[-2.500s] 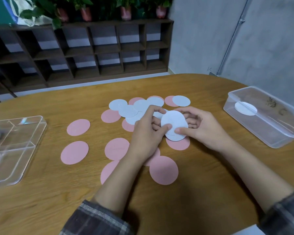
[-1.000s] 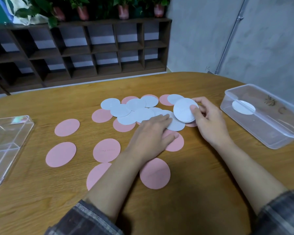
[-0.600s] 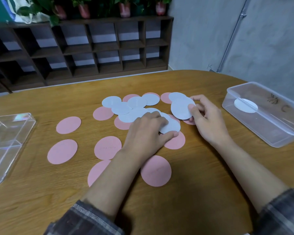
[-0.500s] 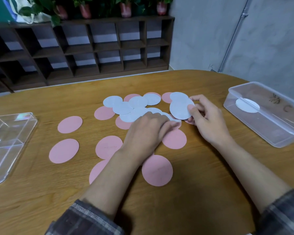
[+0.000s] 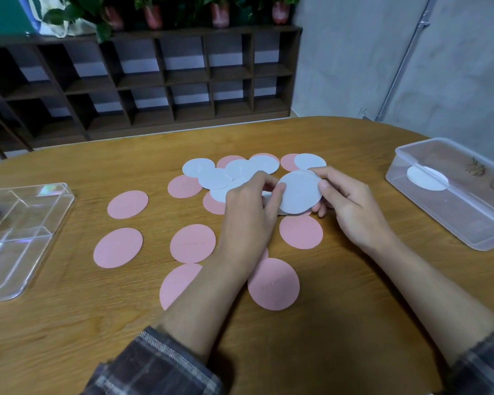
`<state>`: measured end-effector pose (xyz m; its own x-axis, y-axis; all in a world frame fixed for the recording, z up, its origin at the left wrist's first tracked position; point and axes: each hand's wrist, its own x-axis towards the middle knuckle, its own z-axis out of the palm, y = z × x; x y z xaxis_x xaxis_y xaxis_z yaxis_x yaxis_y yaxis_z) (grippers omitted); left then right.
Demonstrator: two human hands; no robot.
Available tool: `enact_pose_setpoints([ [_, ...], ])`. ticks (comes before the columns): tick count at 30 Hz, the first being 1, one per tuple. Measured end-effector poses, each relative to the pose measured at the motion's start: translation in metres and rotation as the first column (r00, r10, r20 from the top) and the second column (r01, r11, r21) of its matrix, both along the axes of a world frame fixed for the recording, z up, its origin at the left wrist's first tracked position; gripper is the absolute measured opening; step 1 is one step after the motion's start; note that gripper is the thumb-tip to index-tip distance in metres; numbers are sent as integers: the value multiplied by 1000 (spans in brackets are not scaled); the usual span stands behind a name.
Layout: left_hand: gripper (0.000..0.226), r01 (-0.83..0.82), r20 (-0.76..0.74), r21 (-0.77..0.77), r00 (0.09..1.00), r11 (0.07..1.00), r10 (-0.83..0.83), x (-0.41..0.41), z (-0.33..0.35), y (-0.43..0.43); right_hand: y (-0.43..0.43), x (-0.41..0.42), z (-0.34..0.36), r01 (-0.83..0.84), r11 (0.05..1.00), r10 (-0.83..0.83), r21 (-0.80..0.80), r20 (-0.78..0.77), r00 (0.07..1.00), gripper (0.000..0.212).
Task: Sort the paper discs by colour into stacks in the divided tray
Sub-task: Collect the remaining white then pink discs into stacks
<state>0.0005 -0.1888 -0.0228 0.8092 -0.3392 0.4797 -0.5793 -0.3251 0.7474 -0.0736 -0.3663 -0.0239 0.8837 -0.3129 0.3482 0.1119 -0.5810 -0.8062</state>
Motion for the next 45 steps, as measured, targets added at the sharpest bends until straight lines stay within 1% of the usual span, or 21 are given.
enact_pose_setpoints([
  [4,10,-6,-92,-81,996,997,-1,1,1,0,6,-3,3,-44,999,44,-32,2,999,24],
  [7,14,25,-81,-60,996,998,-29,1,1,-1,4,0,-1,-45,996,42,-79,-39,998,24],
  [9,17,58,-60,35,997,998,-56,4,-1,0,0,1,-4,-28,996,24,-89,-48,999,25],
  [10,25,74,-35,120,997,990,-71,7,-3,2,-2,1,-4,-5,996,2,-86,-39,999,24],
  [12,45,112,22,326,992,939,-126,12,-5,6,-6,2,-5,68,996,-69,-64,-11,998,21],
  [14,58,131,47,469,984,874,-173,12,-4,10,-10,2,-5,149,988,-149,-30,3,989,20],
  [16,57,119,65,523,982,844,-178,10,-2,12,-12,3,-5,187,982,-187,-9,4,982,19],
  [20,41,83,114,552,978,830,-174,8,1,13,-10,2,-4,180,983,-180,-16,-2,984,19],
  [22,37,94,121,538,975,838,-188,8,1,14,-9,3,-4,182,983,-182,-9,0,983,20],
  [25,38,100,125,484,975,870,-182,7,1,13,-11,3,-4,213,977,-213,28,27,977,21],
  [29,30,40,201,351,973,935,-117,5,0,12,-12,3,-4,182,983,-182,29,20,983,22],
  [33,23,75,149,237,982,969,-112,6,-3,9,-8,2,-2,130,991,-130,2,15,991,25],
  [35,18,67,147,167,985,984,-92,7,-3,9,-5,1,0,105,994,-105,-2,17,994,26],
  [37,14,53,145,131,987,990,-72,6,-3,9,-3,0,0,71,997,-71,-12,9,997,28],
  [40,18,39,79,74,996,996,-45,3,-2,8,0,0,0,4,1000,-4,-5,1,1000,29],
  [43,13,6,29,20,1000,1000,-6,5,-1,8,6,-2,1,-52,999,52,-16,1,999,24],
  [45,12,11,5,21,1000,1000,-11,7,0,10,7,-1,-2,-63,996,62,-64,-15,998,20],
])
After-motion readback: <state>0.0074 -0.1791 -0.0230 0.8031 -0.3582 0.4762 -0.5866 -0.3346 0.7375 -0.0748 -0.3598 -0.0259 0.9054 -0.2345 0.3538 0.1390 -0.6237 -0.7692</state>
